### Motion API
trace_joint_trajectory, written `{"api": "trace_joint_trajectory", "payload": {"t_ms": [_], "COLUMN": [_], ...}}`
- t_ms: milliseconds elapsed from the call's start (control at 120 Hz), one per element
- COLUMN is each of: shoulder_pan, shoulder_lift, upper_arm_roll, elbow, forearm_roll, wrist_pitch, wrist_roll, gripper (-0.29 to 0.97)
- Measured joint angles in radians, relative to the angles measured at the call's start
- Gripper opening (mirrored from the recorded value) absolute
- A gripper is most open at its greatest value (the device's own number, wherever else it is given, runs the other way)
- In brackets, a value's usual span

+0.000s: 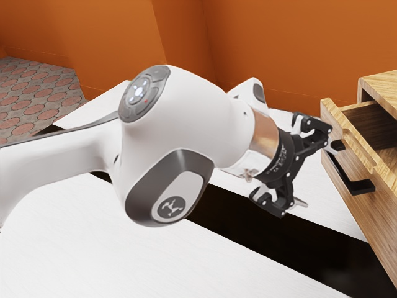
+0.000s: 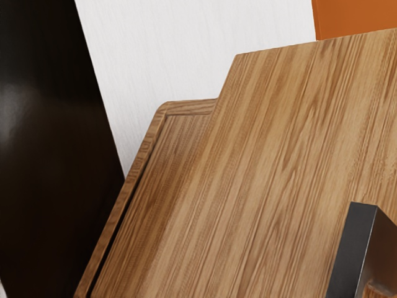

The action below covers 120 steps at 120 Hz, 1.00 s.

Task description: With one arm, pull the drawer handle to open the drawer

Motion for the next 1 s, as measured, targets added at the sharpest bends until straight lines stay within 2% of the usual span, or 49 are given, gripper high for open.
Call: {"api": "trace_joint_trajectory", "payload": {"t_ms": [383, 1000], "shoulder_pan": [-0.001, -0.004], "shoulder_lift": [0.000, -0.138], "upper_arm_roll": [0.000, 0.003], "elbow": [-0.017, -0.179], "forearm_roll": [-0.006, -0.050], "wrist_pitch": [0.007, 0.049], "wrist_roll": [0.000, -0.002], "gripper": [0.68, 0.68]}}
